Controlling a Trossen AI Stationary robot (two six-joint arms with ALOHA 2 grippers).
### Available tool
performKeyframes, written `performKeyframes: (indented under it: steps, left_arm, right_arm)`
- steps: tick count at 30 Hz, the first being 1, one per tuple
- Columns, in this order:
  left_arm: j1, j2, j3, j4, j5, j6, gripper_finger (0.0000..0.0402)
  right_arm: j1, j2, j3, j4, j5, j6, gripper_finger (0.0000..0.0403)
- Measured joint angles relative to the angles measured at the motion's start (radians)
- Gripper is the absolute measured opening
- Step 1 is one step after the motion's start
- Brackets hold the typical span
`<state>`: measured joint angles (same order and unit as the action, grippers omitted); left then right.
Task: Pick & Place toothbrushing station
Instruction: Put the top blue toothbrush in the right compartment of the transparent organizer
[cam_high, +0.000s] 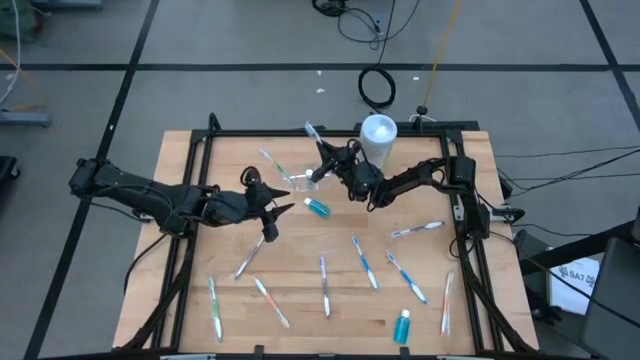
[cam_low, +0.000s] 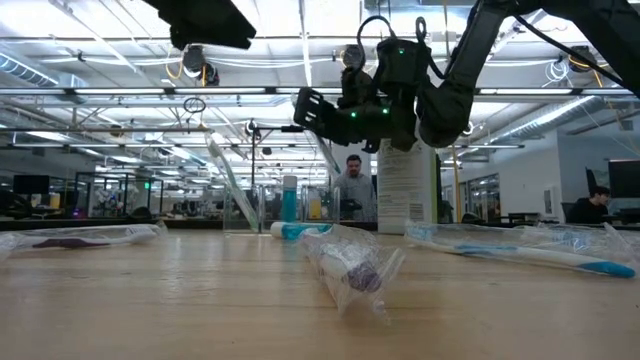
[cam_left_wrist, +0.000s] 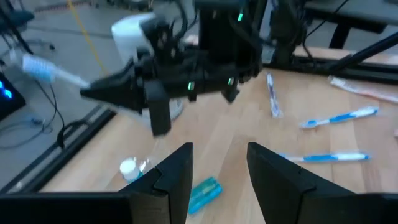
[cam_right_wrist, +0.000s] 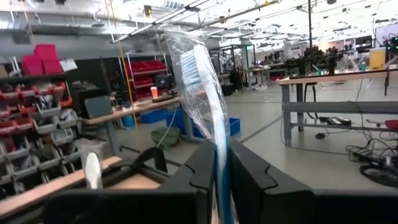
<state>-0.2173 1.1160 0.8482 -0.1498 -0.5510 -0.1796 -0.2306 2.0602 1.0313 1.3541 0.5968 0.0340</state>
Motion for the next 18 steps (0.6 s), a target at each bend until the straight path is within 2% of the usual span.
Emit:
performKeyframes:
  steps: [7,12,18]
  left_arm:
    - [0.006,0.000,0.000,0.108,0.000,0.114,0.0159]
    - [0.025,0.000,0.000,0.168,-0.001,0.162,0.0159]
    - [0.056,0.000,0.000,0.180,-0.001,0.177,0.0159]
  right_arm:
    - [-0.015,0.001,0.052,-0.012,-0.010,0.022,0.0022]
    - [-0.019,0.000,0.134,-0.079,-0.048,-0.047,0.0022]
    - [-0.019,0.001,0.137,-0.121,-0.036,-0.030,0.0022]
